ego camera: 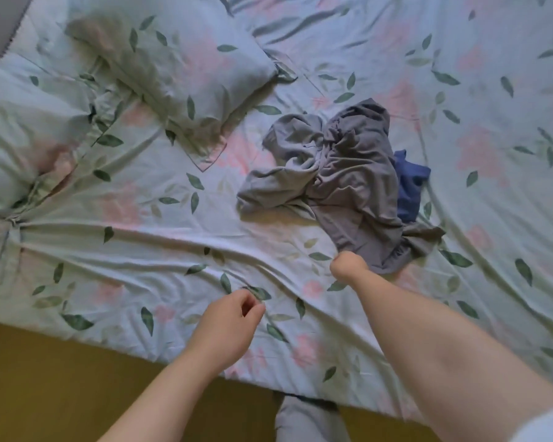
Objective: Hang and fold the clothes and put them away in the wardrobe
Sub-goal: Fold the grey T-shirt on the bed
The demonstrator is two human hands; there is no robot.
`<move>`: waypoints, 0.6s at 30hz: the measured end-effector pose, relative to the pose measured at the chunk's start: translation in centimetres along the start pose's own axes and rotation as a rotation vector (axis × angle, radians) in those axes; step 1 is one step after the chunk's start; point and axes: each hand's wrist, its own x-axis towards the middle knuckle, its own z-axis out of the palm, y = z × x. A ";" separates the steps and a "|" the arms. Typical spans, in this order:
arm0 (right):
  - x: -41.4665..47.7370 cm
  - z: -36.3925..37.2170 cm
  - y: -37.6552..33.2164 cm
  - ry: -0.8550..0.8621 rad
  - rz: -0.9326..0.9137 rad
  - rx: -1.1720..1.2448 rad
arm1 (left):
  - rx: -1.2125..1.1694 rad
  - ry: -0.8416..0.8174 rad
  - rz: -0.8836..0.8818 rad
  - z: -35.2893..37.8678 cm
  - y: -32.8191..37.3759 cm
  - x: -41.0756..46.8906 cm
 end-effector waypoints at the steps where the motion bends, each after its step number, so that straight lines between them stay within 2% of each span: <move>1: 1.2 0.3 0.0 -0.036 0.010 -0.040 | 0.002 -0.008 -0.021 0.4 -0.5 0.6; 5: 4.6 1.4 0.1 -0.137 0.025 -0.097 | -0.019 -0.040 -0.094 1.6 -2.4 2.4; 7: 5.7 1.8 0.1 -0.127 0.034 -0.063 | -0.035 -0.043 -0.115 1.7 -3.0 2.9; 9: 5.6 1.3 0.3 -0.026 0.055 0.073 | -0.040 -0.032 -0.126 1.6 -3.2 3.3; 11: 4.7 0.6 0.5 0.149 0.062 0.235 | -0.038 -0.036 -0.129 1.3 -3.0 3.4; 14: 1.7 -1.2 -0.1 0.423 0.160 0.625 | -0.046 -0.051 -0.111 0.4 -1.8 3.0; 16: -1.5 -2.9 -1.6 0.512 0.089 0.792 | -0.051 -0.044 -0.075 -0.6 -0.4 2.3; 18: -5.4 -4.5 -3.8 0.537 -0.067 0.844 | -0.047 -0.022 -0.010 -2.1 1.5 1.6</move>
